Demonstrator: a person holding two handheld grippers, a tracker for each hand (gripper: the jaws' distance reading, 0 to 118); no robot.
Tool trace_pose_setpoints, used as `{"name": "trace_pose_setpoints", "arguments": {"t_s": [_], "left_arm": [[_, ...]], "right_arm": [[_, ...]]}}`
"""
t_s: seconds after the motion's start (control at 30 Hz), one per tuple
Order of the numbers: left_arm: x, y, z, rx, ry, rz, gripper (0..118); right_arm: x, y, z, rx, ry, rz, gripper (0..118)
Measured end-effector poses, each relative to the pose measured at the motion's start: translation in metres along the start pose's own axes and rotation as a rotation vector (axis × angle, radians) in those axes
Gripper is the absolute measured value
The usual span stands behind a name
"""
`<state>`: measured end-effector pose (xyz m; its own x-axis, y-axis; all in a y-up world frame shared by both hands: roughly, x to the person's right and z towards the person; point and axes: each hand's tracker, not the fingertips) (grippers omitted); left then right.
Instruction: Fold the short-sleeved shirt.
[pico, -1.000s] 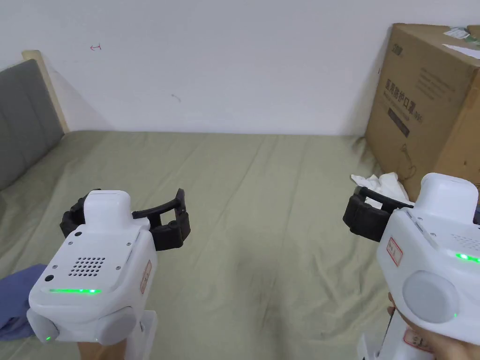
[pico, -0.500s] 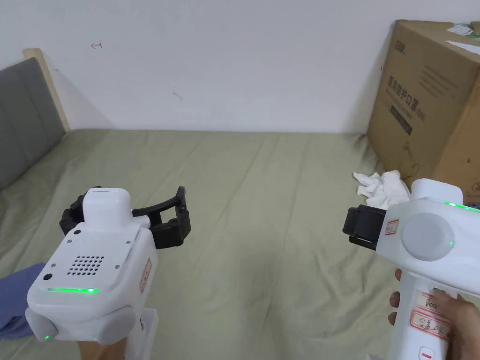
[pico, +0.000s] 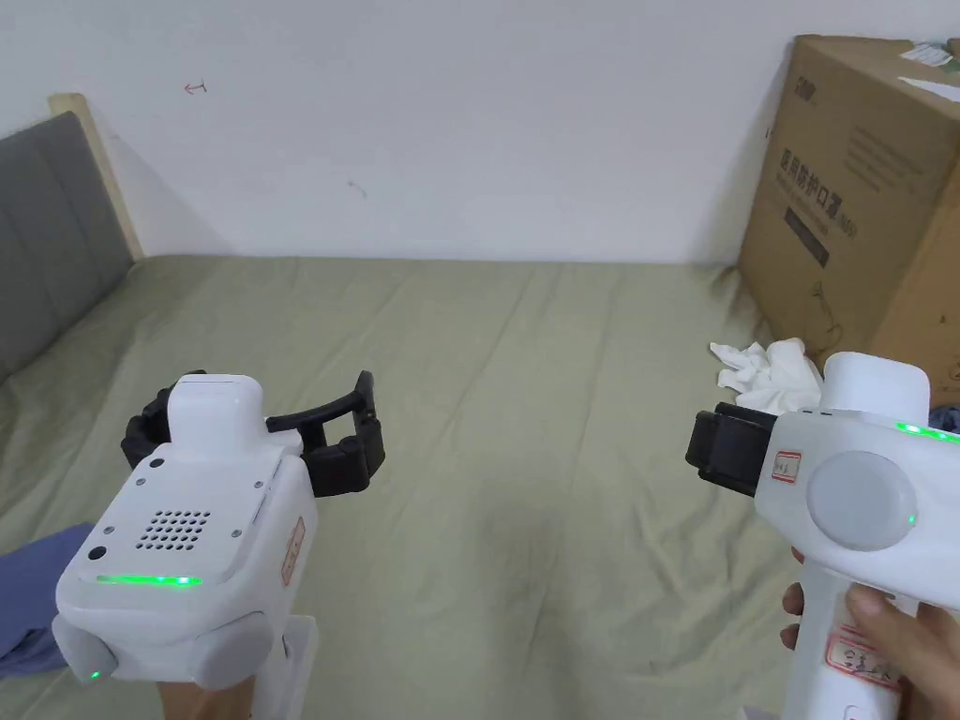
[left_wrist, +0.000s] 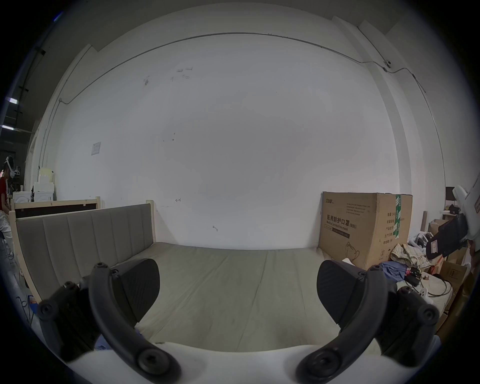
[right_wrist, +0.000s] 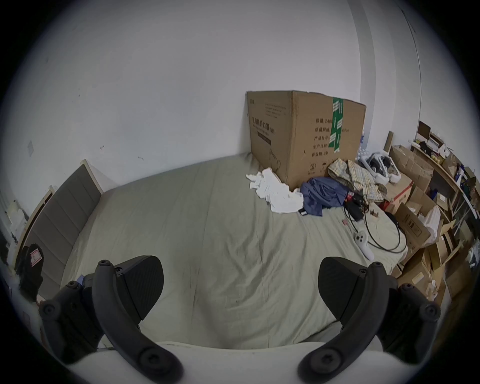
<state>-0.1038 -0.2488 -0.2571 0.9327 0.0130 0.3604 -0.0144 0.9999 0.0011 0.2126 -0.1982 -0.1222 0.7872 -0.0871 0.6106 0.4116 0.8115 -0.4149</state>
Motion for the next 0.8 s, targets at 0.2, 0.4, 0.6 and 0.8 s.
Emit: {"name": "trace_pose_setpoints", "arguments": {"t_s": [0.2,0.4,0.6,0.8], "left_arm": [[-0.001,0.001,0.002,0.012,0.004,-0.003,118],[0.000,0.002,0.003,0.042,0.033,-0.003,118],[-0.002,0.002,0.002,0.047,0.029,0.005,118],[-0.003,0.001,0.001,0.049,0.026,0.009,118]], "right_arm": [[0.000,-0.011,0.001,0.238,0.034,0.056,118],[-0.005,-0.029,-0.002,0.490,0.026,0.114,118],[-0.002,-0.039,0.003,0.647,0.075,0.115,118],[-0.002,-0.037,0.004,0.651,0.073,0.130,118]]}}
